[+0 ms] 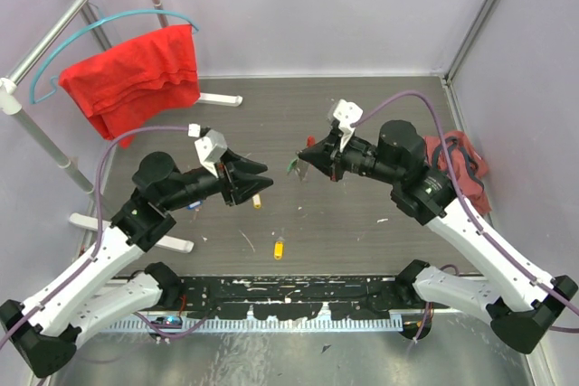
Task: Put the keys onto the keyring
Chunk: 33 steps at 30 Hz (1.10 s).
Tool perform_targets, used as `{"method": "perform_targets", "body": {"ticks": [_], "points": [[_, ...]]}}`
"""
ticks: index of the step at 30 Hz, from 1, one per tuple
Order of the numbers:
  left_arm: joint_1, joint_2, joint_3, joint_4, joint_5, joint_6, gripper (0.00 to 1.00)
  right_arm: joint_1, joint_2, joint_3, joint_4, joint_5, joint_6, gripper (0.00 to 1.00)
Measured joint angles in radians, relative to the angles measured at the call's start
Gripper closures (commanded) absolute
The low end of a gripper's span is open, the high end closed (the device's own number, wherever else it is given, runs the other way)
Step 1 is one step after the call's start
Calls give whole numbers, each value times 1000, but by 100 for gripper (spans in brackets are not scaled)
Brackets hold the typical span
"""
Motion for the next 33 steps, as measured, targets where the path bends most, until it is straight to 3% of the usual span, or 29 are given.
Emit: {"method": "perform_targets", "body": {"ticks": [7,19,33], "points": [[0,-32,51,-33,15,-3,66,0,-11,34,40,-107,21,99],[-18,-52,103,-31,106,-35,71,0,-16,90,113,-174,89,99],[-61,-13,105,25,182,-69,69,0,-17,105,136,-290,101,99]]}}
